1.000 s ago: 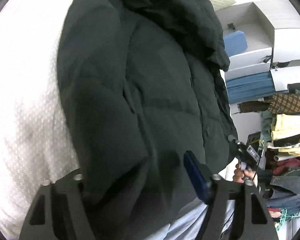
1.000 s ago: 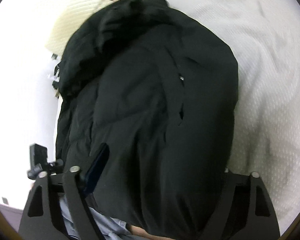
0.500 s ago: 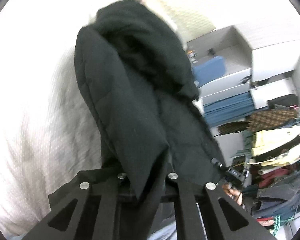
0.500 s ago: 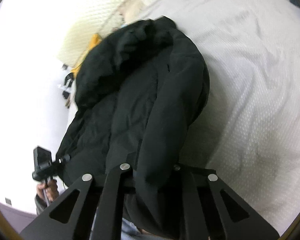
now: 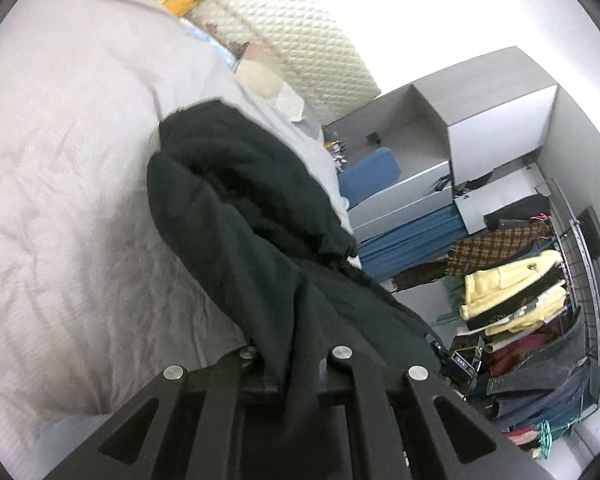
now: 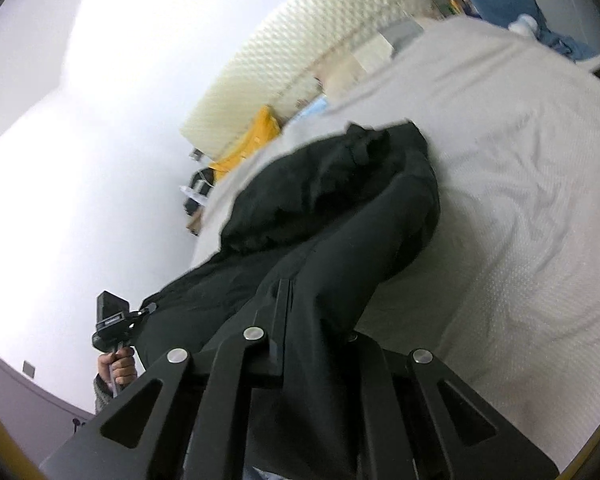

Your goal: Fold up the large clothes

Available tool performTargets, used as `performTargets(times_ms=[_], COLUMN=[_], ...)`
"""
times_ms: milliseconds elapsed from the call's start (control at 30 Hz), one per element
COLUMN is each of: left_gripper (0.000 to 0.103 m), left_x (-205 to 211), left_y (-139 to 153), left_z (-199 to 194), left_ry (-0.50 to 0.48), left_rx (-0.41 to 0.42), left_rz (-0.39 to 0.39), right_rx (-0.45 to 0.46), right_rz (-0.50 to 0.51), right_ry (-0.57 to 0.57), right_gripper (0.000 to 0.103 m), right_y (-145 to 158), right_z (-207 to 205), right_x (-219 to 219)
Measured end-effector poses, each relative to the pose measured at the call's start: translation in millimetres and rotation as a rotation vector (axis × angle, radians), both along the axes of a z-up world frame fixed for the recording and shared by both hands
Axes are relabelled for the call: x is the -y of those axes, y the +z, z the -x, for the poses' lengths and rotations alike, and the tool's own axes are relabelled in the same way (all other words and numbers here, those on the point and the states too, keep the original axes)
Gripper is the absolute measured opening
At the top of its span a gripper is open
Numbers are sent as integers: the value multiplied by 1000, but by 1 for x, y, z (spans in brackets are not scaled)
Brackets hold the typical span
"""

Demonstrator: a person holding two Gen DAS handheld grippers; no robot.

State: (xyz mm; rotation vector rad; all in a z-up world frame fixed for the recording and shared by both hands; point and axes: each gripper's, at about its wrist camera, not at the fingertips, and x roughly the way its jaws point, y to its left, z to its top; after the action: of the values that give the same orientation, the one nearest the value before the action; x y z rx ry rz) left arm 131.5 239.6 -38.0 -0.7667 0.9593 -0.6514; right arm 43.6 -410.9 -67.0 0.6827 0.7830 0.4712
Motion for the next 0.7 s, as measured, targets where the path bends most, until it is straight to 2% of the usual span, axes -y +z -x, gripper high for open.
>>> performTargets(times_ms=[67,200,433,533,700], left_gripper=[6,6,6,6,6], left_x=[-12,-20,-44,-45,-39], left_y=[12,37,64,65,65], left_z=[17,44,69,54,9], left_ry=[22,12,22,24,35], left_rx=[2,20,53,35,32], left_rz=[21,7,8,-13,-30], right_rx=[29,65,125,120,33], right_rz=[1,23,36,33,-3], right_ry=[8,31,25,18,-54], right_gripper=[7,7,7,7,7], right_y=[7,26,64,70,65], right_z=[13,44,84,68,2], right_x=[2,-11,-20,-20,-8])
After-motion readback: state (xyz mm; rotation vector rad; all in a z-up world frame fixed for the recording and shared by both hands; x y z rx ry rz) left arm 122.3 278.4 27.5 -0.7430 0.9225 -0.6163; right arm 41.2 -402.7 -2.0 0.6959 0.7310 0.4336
